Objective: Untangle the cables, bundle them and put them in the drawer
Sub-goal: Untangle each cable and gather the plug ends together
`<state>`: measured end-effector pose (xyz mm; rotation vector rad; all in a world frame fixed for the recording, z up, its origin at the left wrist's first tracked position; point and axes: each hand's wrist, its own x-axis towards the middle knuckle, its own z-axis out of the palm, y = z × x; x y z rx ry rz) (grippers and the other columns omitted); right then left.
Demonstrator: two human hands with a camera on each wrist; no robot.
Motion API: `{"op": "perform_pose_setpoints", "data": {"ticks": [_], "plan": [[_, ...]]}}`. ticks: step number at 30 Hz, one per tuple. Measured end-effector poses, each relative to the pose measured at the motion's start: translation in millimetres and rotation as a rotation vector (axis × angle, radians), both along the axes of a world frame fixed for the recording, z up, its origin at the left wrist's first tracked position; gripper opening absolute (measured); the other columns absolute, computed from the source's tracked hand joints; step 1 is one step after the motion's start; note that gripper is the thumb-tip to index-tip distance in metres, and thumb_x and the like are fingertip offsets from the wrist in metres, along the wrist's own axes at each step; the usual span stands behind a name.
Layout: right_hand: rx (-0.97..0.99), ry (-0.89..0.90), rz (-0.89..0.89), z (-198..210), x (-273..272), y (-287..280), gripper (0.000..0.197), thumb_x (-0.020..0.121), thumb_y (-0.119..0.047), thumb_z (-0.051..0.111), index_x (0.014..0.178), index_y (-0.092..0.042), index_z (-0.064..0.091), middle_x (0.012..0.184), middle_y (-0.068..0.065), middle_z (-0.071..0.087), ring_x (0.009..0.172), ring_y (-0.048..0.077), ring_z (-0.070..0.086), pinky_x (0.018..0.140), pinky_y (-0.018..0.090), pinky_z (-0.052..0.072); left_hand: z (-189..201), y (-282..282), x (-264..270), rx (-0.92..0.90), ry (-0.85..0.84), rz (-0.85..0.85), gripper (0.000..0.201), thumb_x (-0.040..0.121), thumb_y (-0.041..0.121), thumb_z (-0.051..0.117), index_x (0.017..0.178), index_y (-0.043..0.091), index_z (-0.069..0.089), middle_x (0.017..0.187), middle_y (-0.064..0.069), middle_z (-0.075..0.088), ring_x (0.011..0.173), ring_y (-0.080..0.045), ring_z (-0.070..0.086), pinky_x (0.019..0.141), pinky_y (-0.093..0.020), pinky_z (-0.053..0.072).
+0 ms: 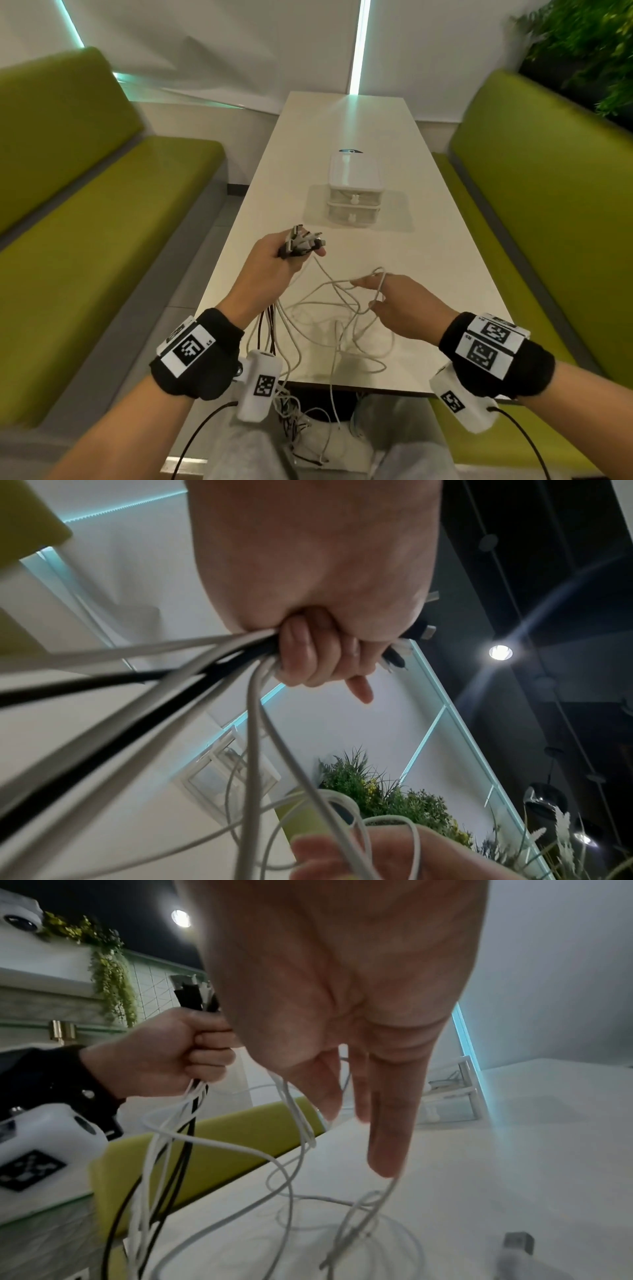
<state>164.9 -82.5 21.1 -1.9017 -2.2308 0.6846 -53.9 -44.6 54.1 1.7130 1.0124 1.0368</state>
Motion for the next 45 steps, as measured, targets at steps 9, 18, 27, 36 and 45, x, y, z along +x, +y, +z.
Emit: {"op": "perform_pose_setpoints", "data": {"ticks": [9,18,27,36,45], "plan": [[-0.046,-0.027,0.099,0.0,14.6,16.6,0.033,0.085,-0.006,0.051,0.092,-0.028,0.074,0.097,-0.011,0.072,0.094,0.007,0.065,0.084,0.023,0.052,-7.1,12.3,-17.4,-0.159,-0.248,0.044,0.044,0.102,0.004,0.039,0.078,0.023,0.071,0.059,-0.004,0.02,0.046,-0.01,0.016,0.041,-0.02,0.017],[-0.546,-0.186,0.413,-19.4,-21.5,-8.7,0.052,0.079,-0.049,0.072,0.127,-0.033,0.061,0.126,-0.011,0.06,0.109,0.007,0.049,0.092,0.024,0.037,-8.1,13.4,-10.0,-0.174,-0.32,0.015,0.04,0.103,0.01,0.041,0.079,0.025,0.07,0.064,-0.011,0.015,0.046,-0.01,0.015,0.042,-0.02,0.016],[-0.707,-0.297,0.562,-20.3,-31.4,-20.3,0.028,0.087,-0.044,0.063,0.097,-0.021,0.074,0.099,0.004,0.073,0.087,0.018,0.064,0.079,0.031,0.051,-2.6,4.3,-14.6,-0.179,-0.302,0.023,0.04,0.103,0.012,0.041,0.079,0.025,0.07,0.059,-0.003,0.022,0.046,-0.009,0.017,0.041,-0.02,0.018],[-0.505,-0.107,0.342,-18.3,-19.5,-6.0,0.013,0.09,-0.029,0.058,0.094,-0.02,0.067,0.08,0.001,0.073,0.061,0.01,0.06,0.064,0.019,0.045,-0.9,-1.8,-22.8,-0.167,-0.292,0.048,0.038,0.103,0.012,0.042,0.079,0.023,0.069,0.054,0.004,0.024,0.044,-0.008,0.018,0.041,-0.019,0.019],[-0.286,-0.395,0.369,-43.6,-11.2,-2.6,0.015,0.088,-0.022,0.066,0.094,-0.015,0.055,0.103,0.0,0.051,0.09,0.022,0.056,0.08,0.033,0.048,-1.8,-0.2,-17.9,-0.179,-0.318,0.012,0.041,0.103,0.011,0.041,0.078,0.025,0.07,0.059,-0.001,0.021,0.047,-0.01,0.015,0.041,-0.02,0.017]]}}
